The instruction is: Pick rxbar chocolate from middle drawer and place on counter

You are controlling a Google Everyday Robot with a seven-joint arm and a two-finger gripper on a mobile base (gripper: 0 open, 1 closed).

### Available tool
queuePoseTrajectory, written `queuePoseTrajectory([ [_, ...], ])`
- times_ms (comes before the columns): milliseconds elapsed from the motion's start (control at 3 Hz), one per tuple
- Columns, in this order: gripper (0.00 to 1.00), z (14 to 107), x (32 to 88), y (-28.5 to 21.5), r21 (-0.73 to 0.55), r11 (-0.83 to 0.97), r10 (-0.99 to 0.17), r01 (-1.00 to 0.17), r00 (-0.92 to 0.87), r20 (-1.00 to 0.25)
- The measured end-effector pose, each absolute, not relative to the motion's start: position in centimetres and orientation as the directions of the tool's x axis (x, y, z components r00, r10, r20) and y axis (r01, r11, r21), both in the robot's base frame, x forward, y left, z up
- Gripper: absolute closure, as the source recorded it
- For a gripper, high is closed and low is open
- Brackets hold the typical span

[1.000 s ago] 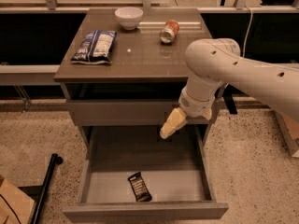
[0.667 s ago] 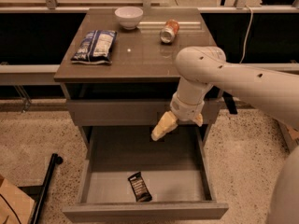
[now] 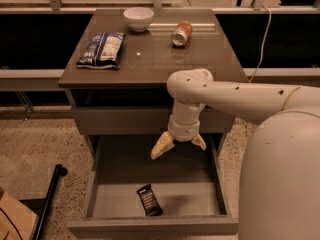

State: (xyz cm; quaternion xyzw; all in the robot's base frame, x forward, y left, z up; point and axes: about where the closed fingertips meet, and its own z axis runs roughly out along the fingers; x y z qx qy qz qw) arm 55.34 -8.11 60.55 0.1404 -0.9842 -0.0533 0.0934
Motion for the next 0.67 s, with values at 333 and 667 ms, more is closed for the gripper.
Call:
queuePoseTrajectory([
  [333, 0.0, 60.45, 55.28, -8.04, 0.126, 0.964, -0.255, -0.235, -0.951, 0.176],
  [667, 0.0, 59.53, 55.25, -7.45, 0.136, 0.957, -0.276, -0.256, -0.948, 0.159],
])
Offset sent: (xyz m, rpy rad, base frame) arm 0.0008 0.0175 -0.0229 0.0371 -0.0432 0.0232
